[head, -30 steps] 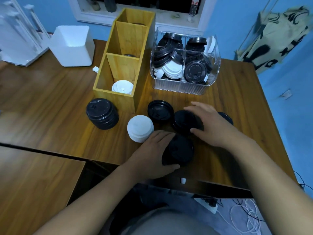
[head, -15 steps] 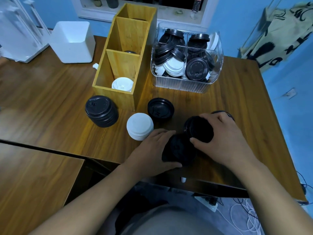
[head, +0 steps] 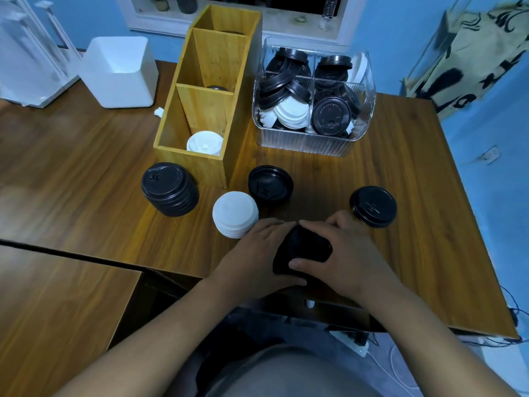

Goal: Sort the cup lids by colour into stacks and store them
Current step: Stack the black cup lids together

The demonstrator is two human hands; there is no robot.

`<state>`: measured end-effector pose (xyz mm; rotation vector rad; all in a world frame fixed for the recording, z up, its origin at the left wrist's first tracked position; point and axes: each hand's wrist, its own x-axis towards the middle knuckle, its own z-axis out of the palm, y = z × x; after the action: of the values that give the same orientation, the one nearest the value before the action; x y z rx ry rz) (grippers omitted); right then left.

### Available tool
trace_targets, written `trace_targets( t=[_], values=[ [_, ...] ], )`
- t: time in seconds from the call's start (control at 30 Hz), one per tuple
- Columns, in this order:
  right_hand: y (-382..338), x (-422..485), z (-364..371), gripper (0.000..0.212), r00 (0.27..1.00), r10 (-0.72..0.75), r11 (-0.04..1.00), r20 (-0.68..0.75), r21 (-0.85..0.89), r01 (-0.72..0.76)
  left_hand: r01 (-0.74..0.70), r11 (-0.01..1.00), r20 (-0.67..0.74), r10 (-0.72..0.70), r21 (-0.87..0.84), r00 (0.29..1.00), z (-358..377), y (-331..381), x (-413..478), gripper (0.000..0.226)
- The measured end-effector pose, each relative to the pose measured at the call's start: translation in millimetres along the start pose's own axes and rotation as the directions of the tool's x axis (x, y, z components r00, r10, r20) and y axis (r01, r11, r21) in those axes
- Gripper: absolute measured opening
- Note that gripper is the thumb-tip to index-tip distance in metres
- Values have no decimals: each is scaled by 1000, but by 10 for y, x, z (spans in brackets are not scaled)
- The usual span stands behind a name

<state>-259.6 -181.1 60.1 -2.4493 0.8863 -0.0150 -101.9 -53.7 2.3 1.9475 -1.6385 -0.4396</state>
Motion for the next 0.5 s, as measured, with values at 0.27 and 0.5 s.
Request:
trace_targets(
  t=[0.27, 0.5],
  values=[
    [-22, 44, -56, 90, 995, 7, 996, 97, -94, 2, -40, 999, -37, 40, 7, 999, 10, 21, 1, 95],
    [-85, 577, -307, 47, 988, -155, 979, 20, -129, 157, -39, 998, -32, 41, 38, 999, -2, 24, -6, 96]
  ],
)
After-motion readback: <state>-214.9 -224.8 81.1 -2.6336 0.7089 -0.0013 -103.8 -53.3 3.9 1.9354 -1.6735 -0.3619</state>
